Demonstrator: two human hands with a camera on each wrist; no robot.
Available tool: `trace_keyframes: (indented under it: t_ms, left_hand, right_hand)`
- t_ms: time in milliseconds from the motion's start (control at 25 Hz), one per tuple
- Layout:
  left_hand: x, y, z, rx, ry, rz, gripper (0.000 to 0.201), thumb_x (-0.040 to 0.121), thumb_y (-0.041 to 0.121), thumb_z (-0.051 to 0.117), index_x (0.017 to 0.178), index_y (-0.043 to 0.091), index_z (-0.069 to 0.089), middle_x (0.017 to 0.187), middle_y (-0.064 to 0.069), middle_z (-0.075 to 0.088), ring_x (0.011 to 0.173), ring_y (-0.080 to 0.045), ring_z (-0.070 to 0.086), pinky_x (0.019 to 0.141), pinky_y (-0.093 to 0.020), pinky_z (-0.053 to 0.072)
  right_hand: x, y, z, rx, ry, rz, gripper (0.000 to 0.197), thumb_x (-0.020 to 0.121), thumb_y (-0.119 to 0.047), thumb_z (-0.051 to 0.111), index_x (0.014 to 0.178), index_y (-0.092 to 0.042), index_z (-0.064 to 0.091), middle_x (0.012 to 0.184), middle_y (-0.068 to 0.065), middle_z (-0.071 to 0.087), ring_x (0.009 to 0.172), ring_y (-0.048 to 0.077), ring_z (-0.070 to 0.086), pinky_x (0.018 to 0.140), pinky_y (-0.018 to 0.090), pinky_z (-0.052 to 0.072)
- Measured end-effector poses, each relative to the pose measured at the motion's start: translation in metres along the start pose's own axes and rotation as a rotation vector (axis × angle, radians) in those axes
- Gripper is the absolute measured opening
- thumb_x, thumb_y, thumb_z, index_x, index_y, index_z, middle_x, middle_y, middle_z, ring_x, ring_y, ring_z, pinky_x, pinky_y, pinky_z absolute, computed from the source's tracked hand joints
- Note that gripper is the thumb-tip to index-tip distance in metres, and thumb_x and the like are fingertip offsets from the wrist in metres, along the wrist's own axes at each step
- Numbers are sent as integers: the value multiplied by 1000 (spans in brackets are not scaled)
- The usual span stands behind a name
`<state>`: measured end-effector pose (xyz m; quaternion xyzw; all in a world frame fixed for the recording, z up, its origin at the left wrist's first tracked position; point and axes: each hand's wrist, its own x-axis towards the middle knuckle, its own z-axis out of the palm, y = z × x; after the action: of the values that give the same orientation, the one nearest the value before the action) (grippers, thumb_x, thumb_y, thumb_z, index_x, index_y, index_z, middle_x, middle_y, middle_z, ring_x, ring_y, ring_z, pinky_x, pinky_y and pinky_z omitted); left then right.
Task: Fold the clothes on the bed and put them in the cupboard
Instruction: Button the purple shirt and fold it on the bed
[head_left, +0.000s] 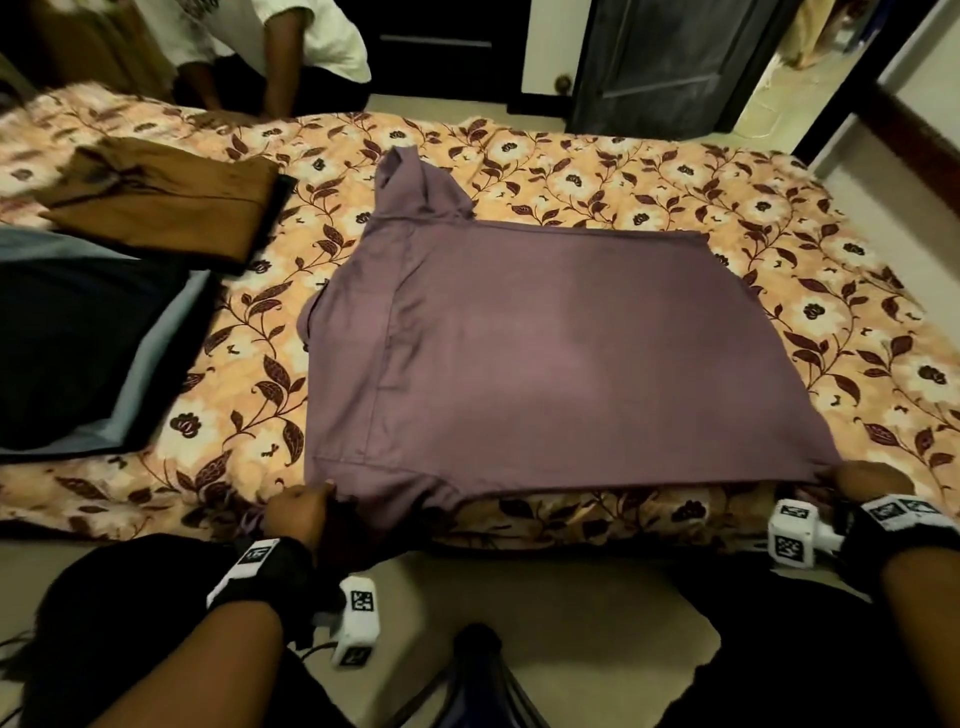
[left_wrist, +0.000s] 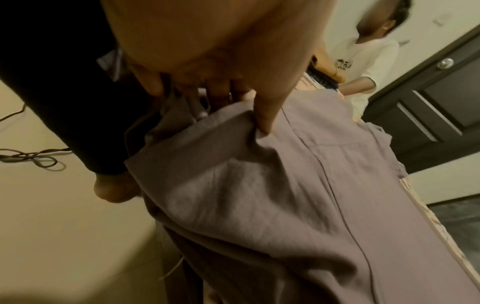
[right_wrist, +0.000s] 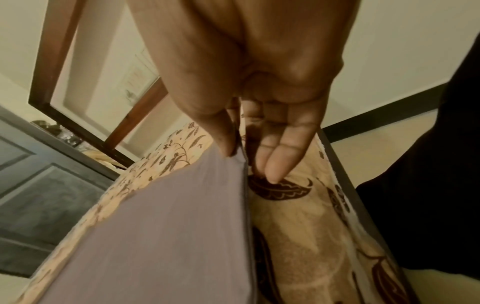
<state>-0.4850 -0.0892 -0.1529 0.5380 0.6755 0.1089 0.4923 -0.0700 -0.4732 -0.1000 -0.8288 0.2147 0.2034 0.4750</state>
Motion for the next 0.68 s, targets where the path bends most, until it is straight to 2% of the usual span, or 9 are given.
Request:
trace_keyframes:
  t_ms: [80,160,240,320,400,480,520,600,680]
  left_hand:
    - [-2,4,-6,-44,27,48,31,93,23,62,100,-7,66,97,-25,65,85,-30,57,75,-32,44]
    - [-2,20,-14,-184,5,25,31,87,24,69,95,-6,67,84,-19,65,81,-28,58,76,-32,47]
    - [14,38,-23,-371,-76,-61,43,69,32,82,95,-1,71,88,-18,71,89,-32,68,86,-46,53]
    - [42,62,-27,-429,-152,-127,60,54,37,88,102,4,73,100,-16,73,94,-35,70,86,-56,53]
    - [63,95,-25,-464,-187,-164,57,65,36,85,110,4,70,107,-16,71,94,-34,69,80,-54,54]
    - [80,138,-15,-411,-230,-185,48,81,37,72,118,7,65,112,-17,68,92,-33,66,73,-48,53]
    - [95,157,-8,-375,-248,-194,49,84,39,68,122,8,62,115,-18,66,92,-33,65,71,-46,52]
    - [122,186,7,-327,-292,-201,51,88,40,64,127,7,60,119,-19,64,93,-32,64,73,-44,50]
    - [139,203,27,-267,-317,-192,43,93,41,58,117,5,62,103,-19,71,86,-31,62,84,-43,47]
  right_hand:
    - [-1,-4,-3,65,28,-24,26,91,-2,50,116,2,56,124,26,56,77,29,60,54,33,53]
    - [3,-13,-7,129,47,-18,10,88,0,48,86,0,58,99,26,61,70,32,60,62,39,52]
    - [9,-25,-9,79,37,-42,10,86,-2,49,80,0,58,87,24,62,67,32,61,63,38,55]
    - [19,-44,-9,64,54,-63,11,87,-5,51,79,-3,58,86,22,62,64,29,61,53,33,58]
    - [41,-59,-4,98,55,-95,14,92,-8,49,79,-13,53,91,15,66,58,21,65,55,31,58]
    - [53,-78,8,104,55,-111,19,95,-8,47,79,-18,47,64,-3,70,44,7,63,75,36,55]
    - [60,-88,16,81,51,-120,20,96,-7,46,79,-18,47,47,-10,63,38,2,59,77,32,55]
    - [76,-107,38,-2,56,-116,19,95,-5,47,79,-15,52,34,-11,53,30,0,52,51,16,52]
    - [92,-123,58,-57,61,-77,20,94,-7,51,76,-6,59,34,-4,53,27,4,50,31,13,40]
